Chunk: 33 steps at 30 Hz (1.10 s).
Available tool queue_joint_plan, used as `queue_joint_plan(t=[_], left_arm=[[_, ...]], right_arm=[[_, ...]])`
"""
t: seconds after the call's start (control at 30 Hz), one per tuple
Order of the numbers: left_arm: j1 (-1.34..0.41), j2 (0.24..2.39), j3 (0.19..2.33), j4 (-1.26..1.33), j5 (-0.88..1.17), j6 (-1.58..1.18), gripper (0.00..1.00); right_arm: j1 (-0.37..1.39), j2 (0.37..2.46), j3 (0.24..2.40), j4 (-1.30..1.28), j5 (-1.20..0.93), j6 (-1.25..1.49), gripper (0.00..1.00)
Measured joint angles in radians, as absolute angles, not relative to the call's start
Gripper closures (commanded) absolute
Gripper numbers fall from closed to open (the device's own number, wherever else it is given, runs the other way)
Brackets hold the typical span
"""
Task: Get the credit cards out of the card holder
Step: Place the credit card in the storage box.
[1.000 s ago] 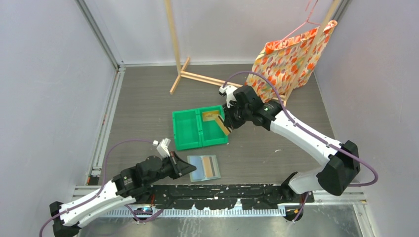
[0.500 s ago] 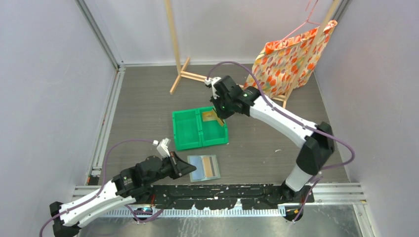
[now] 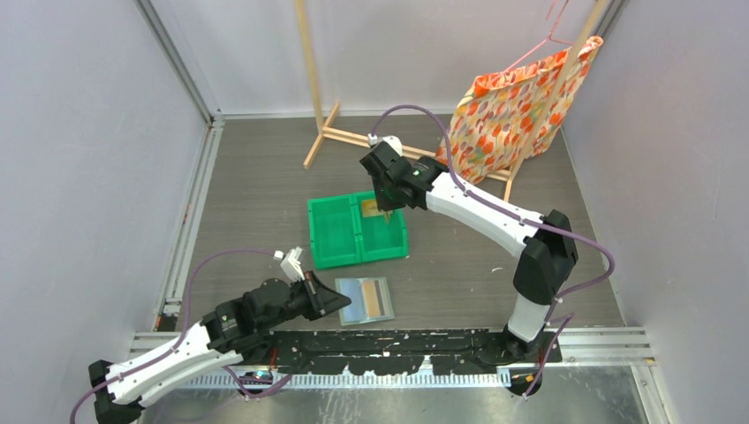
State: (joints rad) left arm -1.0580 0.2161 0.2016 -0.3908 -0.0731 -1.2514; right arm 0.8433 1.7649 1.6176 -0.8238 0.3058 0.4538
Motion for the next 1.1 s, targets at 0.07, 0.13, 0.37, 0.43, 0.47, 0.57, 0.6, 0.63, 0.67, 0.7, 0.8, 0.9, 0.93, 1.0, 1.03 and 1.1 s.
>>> queue_joint_plan(t=[0.07,0.13,0.37,0.43,0.47,0.57,0.6,0.63,0.67,0.7,0.8,0.9,0.93,1.0,1.03,1.1], left_arm=[[-1.058,0.22,0.202,-0.386,-0.073,-1.251,0.99],[-1.058,0.22,0.202,-0.384,-0.07,-1.251,0.99],[-1.058,0.203,0.202,-0.386,-0.068,-1.251,0.99],[-1.058,0.193,0.202,-0.387,-0.068,-1.251,0.99],[-1.058,0.188,0.202,-0.387,-0.068,-1.251,0.99],[-1.058,0.178,0.202,-0.388,-0.068,-1.251,0.99],[-1.058,0.176,0.202,-0.389,-0.068,-1.251,1.0],[-1.058,0.174,0.202,-0.392,-0.068,-1.251,1.0],[-1.058,0.172,0.202,-0.395,-0.068,-1.251,0.99],[-1.058,0.168,0.202,-0.402,-0.068,-1.251,0.99],[-1.058,0.152,0.202,-0.417,-0.069,-1.251,1.0],[-1.058,0.134,0.203,-0.431,-0.069,-1.251,1.0],[-1.058,0.128,0.203,-0.435,-0.069,-1.252,1.0],[-1.058,0.118,0.205,-0.443,-0.07,-1.252,0.99],[-1.058,0.113,0.205,-0.448,-0.07,-1.252,0.99],[-1.058,0.103,0.205,-0.456,-0.07,-1.253,0.99]], right_arm=[[0.849,1.76,1.618,-0.81,0.332,0.52,0.99],[0.851,1.75,1.618,-0.801,0.359,0.587,0.99],[0.862,1.753,1.699,-0.905,0.513,0.968,0.99],[0.862,1.777,1.772,-0.96,0.542,1.07,0.99],[0.863,1.796,1.816,-0.992,0.555,1.128,0.99],[0.871,1.849,1.903,-1.073,0.586,1.277,0.99],[0.876,1.864,1.919,-1.094,0.596,1.323,0.99],[0.883,1.878,1.93,-1.117,0.607,1.364,0.99],[0.889,1.892,1.941,-1.14,0.616,1.403,0.99],[0.897,1.909,1.955,-1.168,0.625,1.448,0.99],[0.911,1.952,1.995,-1.223,0.635,1.553,0.99],[0.918,1.964,2.012,-1.251,0.635,1.633,0.99],[0.918,1.964,2.017,-1.259,0.635,1.658,0.99],[0.917,1.964,2.029,-1.265,0.634,1.697,0.99],[0.916,1.964,2.034,-1.265,0.632,1.716,0.99],[0.914,1.964,2.037,-1.264,0.62,1.763,0.99]])
